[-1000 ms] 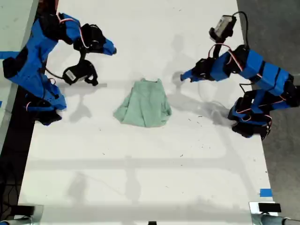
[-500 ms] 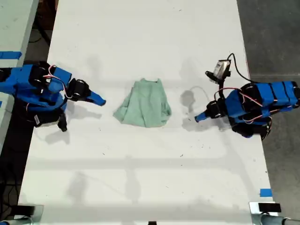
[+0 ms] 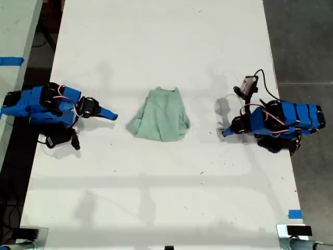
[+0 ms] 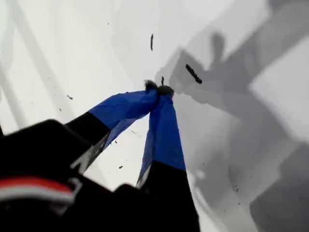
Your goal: Fold t shirt
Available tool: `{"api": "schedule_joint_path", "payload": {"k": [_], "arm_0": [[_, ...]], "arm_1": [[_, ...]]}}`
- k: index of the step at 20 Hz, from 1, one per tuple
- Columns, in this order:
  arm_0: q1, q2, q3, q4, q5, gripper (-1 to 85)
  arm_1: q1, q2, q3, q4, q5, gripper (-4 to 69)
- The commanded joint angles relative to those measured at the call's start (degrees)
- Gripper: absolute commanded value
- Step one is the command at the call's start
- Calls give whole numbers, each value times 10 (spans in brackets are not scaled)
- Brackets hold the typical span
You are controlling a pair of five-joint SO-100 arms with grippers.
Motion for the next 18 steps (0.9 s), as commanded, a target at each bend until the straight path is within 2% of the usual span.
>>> {"api": "schedule_joint_path", "payload": {"k": [1, 3, 5, 8, 9, 10, 11, 18], "arm_0": [[-20, 28, 12, 29, -18, 0], [-25, 28, 14, 40, -43, 0], [-26, 28, 14, 41, -47, 0], [-36, 28, 18, 39, -50, 32], [-52, 27, 19, 39, -51, 53], [-49, 27, 19, 39, -51, 79], [-36, 27, 19, 40, -64, 96], [-7, 28, 18, 41, -60, 105]], "arm_1": [[13, 4, 12, -5, 4, -2], [25, 4, 13, -5, 6, 0], [20, 4, 19, -14, 46, 39], [14, 4, 24, -18, 48, 138], [18, 4, 24, -18, 16, 166], [24, 4, 24, -18, -45, 171], [18, 4, 24, -18, -63, 165], [1, 4, 25, -18, -57, 164]]}}
